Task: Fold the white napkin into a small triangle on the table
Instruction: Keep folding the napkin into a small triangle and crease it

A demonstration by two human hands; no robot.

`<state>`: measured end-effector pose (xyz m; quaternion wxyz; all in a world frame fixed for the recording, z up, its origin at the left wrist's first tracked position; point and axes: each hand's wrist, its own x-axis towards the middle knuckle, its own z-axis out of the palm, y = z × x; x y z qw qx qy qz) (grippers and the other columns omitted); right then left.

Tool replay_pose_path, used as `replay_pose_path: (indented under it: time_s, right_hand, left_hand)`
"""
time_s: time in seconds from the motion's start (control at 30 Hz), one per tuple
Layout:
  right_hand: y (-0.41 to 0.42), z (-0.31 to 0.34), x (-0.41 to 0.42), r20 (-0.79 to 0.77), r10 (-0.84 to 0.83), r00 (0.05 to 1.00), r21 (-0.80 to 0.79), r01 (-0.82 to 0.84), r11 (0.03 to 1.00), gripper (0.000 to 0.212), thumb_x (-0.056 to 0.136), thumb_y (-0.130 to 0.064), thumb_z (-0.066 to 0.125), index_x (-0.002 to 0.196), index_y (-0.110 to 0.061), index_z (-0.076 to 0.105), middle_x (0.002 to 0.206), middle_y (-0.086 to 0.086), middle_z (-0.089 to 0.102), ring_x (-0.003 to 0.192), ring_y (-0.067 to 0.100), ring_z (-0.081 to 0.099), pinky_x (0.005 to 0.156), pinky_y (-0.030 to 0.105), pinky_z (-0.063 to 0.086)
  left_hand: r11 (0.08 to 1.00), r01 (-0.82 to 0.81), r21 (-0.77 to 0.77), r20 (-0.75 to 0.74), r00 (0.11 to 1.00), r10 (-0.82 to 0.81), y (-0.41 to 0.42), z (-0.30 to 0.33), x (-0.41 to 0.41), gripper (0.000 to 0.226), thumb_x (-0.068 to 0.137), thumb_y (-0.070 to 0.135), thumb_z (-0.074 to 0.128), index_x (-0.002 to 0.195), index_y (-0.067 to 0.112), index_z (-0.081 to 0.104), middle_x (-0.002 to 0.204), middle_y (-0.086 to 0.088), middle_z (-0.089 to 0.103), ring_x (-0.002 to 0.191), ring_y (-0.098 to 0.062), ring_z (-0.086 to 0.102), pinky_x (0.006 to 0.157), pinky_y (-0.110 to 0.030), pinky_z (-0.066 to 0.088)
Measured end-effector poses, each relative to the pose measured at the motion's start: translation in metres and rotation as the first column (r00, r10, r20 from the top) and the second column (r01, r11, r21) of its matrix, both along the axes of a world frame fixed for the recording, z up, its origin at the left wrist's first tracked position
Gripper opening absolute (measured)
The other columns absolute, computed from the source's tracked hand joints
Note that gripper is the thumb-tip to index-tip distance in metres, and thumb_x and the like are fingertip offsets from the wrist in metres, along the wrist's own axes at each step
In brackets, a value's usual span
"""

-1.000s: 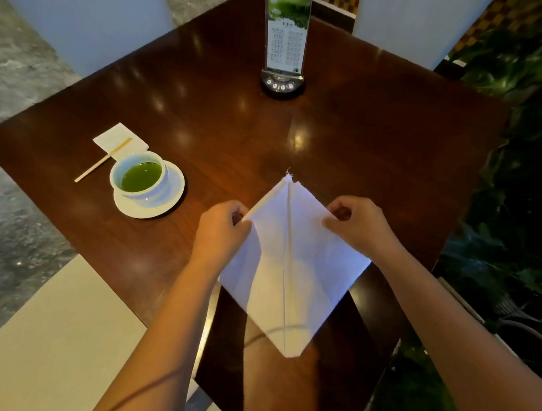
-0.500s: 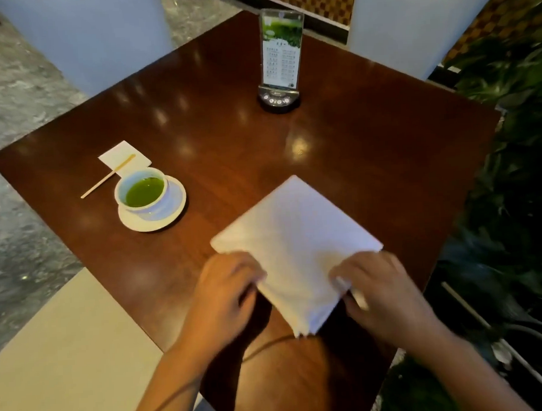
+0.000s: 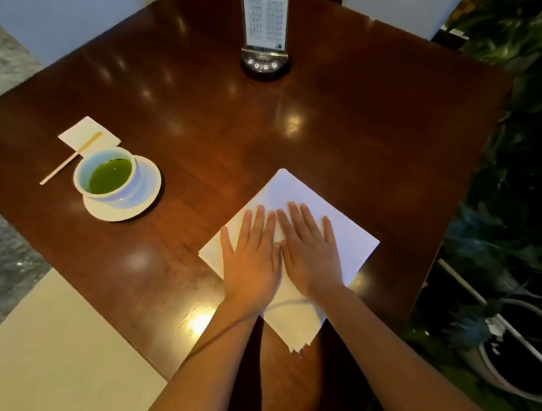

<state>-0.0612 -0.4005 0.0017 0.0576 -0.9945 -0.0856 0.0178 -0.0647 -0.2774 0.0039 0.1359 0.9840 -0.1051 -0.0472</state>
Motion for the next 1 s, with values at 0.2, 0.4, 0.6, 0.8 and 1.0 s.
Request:
replay_pose_path:
  time_s: [0.2, 0.4, 0.6, 0.8, 1.0]
  right_hand:
    - [-0.038, -0.003, -0.002, -0.031, -0.11, 0.993, -0.006, 0.11, 0.994, 0.06, 0.098, -0.047, 0.022, 0.149, -0.02, 0.01, 0.158, 0.003, 0.01, 0.143, 0.018, -0.002, 0.113, 0.042, -0.001]
    - [-0.045, 0.004, -0.006, -0.027, -0.453, 0.891, -0.084, 0.449, 0.889, 0.072, 0.093, -0.058, 0.009, 0.149, -0.015, 0.009, 0.158, 0.004, 0.003, 0.144, 0.019, -0.003, 0.113, 0.051, -0.002]
    - [-0.011, 0.013, 0.036, 0.114, 0.054, 0.992, 0.054, -0.061, 0.997, 0.055, 0.096, -0.04, 0.029, 0.147, -0.02, 0.022, 0.155, 0.008, 0.02, 0.143, 0.026, 0.012, 0.111, 0.055, 0.007]
    - [-0.002, -0.004, 0.078, -0.025, 0.186, 0.982, 0.013, -0.185, 0.983, 0.067, 0.092, -0.055, 0.024, 0.148, -0.019, 0.017, 0.156, 0.008, 0.015, 0.144, 0.022, 0.009, 0.114, 0.046, 0.008]
    - [0.01, -0.004, 0.091, -0.011, -0.084, 0.996, 0.005, 0.084, 0.996, 0.076, 0.089, -0.063, 0.016, 0.149, -0.017, 0.007, 0.158, 0.006, 0.006, 0.144, 0.023, 0.0, 0.114, 0.043, -0.001]
  left_hand:
    - [0.993, -0.099, 0.065, 0.012, 0.995, 0.099, 0.011, 0.003, -0.002, 0.064, 0.093, 0.058, 0.009, 0.149, 0.03, 0.019, 0.158, -0.002, 0.015, 0.145, -0.025, 0.007, 0.112, -0.053, 0.001]
    - [0.977, -0.194, 0.091, 0.017, 0.981, 0.193, 0.017, 0.005, -0.005, 0.068, 0.09, 0.064, 0.017, 0.148, 0.029, 0.023, 0.157, -0.003, 0.018, 0.144, -0.026, 0.012, 0.113, -0.054, 0.008]
    - [0.982, -0.172, 0.076, 0.024, 0.985, 0.171, 0.02, 0.004, -0.005, 0.071, 0.089, 0.066, 0.018, 0.149, 0.029, 0.019, 0.158, -0.003, 0.014, 0.145, -0.024, 0.008, 0.113, -0.049, 0.002]
    - [0.976, -0.197, 0.089, 0.016, 0.98, 0.197, 0.018, 0.0, -0.002, 0.076, 0.085, 0.071, 0.019, 0.148, 0.028, 0.025, 0.157, -0.002, 0.017, 0.144, -0.026, 0.012, 0.113, -0.054, 0.006]
    - [0.977, -0.193, 0.091, 0.025, 0.981, 0.191, 0.019, -0.006, -0.002, 0.08, 0.083, 0.074, 0.023, 0.149, 0.029, 0.021, 0.157, -0.001, 0.015, 0.145, -0.024, 0.009, 0.113, -0.051, 0.001]
